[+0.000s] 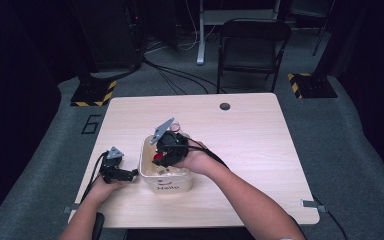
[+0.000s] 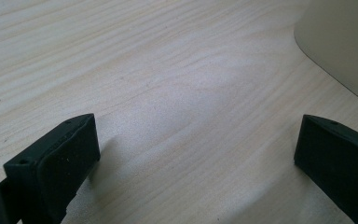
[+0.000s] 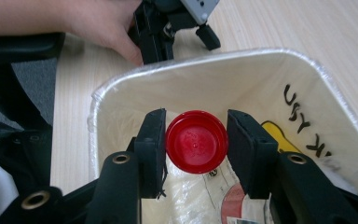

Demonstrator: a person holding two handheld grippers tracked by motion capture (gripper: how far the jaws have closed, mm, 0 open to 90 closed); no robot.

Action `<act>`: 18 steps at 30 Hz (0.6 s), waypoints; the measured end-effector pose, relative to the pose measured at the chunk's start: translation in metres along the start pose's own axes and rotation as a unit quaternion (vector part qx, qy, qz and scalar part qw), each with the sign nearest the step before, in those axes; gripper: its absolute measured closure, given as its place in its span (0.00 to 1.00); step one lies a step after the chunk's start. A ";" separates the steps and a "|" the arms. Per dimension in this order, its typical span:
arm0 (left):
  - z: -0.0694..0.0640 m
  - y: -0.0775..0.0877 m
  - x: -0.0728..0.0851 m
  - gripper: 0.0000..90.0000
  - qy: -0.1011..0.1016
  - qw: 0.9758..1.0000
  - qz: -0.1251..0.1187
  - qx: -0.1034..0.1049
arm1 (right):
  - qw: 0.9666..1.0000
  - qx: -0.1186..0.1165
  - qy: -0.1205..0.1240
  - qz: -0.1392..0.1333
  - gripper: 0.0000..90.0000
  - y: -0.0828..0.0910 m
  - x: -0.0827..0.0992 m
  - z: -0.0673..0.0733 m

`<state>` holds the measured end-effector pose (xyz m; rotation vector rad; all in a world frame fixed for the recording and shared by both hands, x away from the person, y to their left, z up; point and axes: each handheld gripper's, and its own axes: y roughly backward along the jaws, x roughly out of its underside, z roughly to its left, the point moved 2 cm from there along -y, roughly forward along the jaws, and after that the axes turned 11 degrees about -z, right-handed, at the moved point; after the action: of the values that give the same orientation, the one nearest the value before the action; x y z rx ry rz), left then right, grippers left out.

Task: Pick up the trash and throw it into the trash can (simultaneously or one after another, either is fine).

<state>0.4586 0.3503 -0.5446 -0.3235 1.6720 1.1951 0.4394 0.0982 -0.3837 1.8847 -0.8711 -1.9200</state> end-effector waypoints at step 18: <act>0.000 0.000 0.000 0.00 0.002 1.000 -0.002 -0.001 | 1.000 0.005 0.001 0.010 0.55 -0.006 0.005 0.002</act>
<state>0.4581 0.3502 -0.5449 -0.3309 1.6729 1.1928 0.4386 0.1006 -0.3914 1.8767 -0.8975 -1.9058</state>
